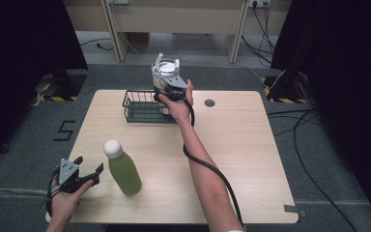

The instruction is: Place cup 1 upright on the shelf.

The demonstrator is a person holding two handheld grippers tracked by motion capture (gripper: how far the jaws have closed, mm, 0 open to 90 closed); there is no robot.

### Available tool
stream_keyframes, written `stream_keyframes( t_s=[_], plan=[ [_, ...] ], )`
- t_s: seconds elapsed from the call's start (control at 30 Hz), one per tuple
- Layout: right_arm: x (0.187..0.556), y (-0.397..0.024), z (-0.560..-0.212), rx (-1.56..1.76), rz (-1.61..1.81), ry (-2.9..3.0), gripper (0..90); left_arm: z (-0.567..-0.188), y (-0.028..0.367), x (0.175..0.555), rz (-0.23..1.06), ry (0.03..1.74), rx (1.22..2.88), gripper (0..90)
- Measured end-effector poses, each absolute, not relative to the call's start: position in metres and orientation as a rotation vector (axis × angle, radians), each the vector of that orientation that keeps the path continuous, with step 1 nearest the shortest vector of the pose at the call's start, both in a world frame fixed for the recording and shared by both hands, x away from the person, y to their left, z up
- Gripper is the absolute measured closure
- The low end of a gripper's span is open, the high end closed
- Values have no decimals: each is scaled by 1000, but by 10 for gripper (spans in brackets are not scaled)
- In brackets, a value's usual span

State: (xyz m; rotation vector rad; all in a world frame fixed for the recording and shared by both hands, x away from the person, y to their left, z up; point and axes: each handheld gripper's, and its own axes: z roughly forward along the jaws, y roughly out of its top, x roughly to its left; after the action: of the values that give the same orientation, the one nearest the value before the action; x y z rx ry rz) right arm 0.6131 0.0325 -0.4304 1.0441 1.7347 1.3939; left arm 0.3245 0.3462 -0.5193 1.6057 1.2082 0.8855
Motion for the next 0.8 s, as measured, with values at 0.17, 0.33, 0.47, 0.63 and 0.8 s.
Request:
stream_keyframes(
  t_s=[0.17, 0.33, 0.47, 0.63, 0.8],
  plan=[
    [611, 35, -428, 1003, 1384, 1737, 43, -519, 346, 325, 886, 1207, 1607, 148],
    [609, 34, -428, 995, 1380, 1732, 32, -519, 347, 325, 887, 1209, 1600, 147],
    [605, 31, -426, 978, 1385, 1738, 31, -518, 346, 324, 888, 1208, 1596, 145],
    [598, 25, -425, 956, 1389, 1751, 14, -517, 349, 323, 891, 1213, 1576, 143],
    [584, 10, -422, 940, 1392, 1755, 10, -514, 352, 321, 895, 1214, 1570, 143]
  ],
)
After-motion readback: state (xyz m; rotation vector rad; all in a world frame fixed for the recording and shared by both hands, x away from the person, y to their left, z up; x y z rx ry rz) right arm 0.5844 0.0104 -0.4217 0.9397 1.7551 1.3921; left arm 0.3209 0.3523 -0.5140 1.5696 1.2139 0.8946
